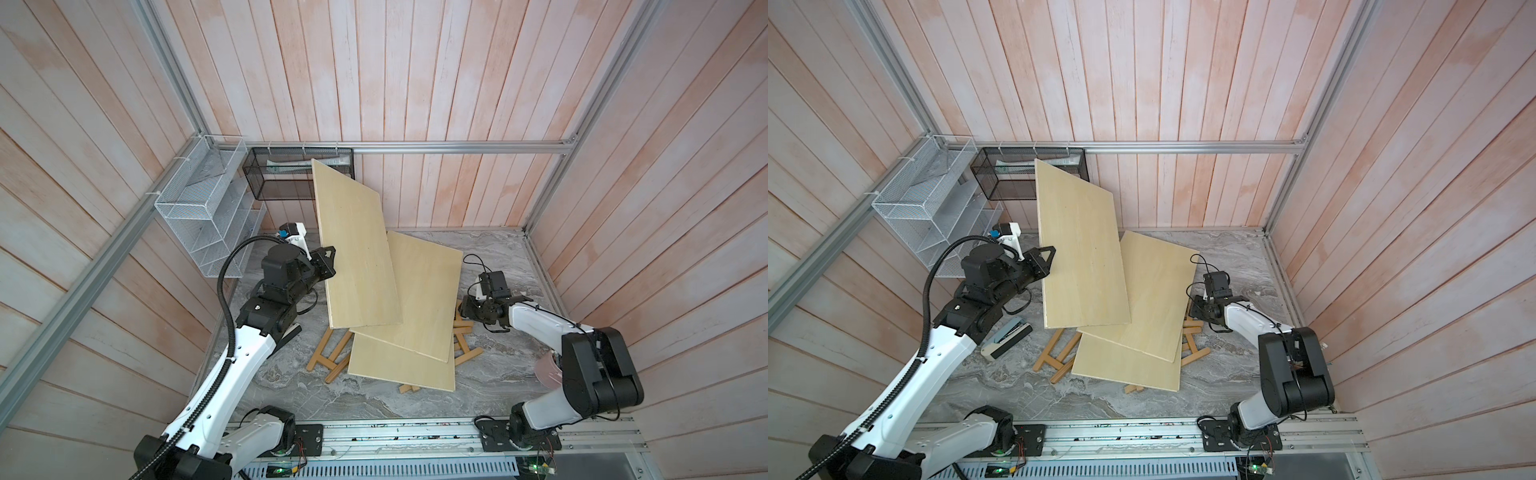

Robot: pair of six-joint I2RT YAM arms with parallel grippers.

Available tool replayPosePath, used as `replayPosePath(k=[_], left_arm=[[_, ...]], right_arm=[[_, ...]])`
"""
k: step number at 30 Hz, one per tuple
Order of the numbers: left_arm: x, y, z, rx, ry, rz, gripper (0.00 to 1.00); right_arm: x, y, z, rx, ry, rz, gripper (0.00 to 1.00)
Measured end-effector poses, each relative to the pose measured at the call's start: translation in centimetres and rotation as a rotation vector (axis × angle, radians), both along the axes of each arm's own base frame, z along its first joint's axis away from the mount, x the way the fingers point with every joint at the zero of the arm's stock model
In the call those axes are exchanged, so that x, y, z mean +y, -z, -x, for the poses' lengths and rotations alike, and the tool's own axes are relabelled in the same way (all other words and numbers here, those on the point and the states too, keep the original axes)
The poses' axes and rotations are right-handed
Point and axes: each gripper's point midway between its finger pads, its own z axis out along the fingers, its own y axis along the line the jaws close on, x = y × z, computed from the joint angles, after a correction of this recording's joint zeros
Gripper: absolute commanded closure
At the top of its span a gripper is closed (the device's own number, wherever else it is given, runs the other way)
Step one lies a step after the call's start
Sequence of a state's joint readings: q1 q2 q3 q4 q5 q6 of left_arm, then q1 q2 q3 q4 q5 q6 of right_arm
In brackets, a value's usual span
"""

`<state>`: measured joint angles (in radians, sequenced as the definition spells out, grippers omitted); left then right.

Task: Assemble the easel
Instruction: Adjust the drawing board on the easel.

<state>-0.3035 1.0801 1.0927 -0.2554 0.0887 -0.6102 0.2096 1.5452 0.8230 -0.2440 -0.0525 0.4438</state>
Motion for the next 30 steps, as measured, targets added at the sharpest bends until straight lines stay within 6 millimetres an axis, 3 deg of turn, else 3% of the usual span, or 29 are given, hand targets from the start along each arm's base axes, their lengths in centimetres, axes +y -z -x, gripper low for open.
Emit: replayPosePath(k=[6,17,25,30], left_arm=[[0.3,-0.7,0.2,-0.026,-0.006,-0.031,1.00],[0.4,-0.8,0.2,-0.034,-0.007,-0.044,1.00],[1.0,-1.9,1.0,-0.062,-0.026,-0.094,1.00],[1.4,-2.7,1.1,-0.081,-0.030,-0.135,1.00]], right_arm=[[0.0,0.0,-1.9,-0.001,-0.010,0.032,0.45],[1.2,-0.2,-2.9,-0.007,-0.060,0.137,0.44],[3.5,-0.2,-3.2,-0.014,-0.111,0.137,0.44],[6.2,-0.2,-3.3,-0.011,-0.178,0.149,0.44]])
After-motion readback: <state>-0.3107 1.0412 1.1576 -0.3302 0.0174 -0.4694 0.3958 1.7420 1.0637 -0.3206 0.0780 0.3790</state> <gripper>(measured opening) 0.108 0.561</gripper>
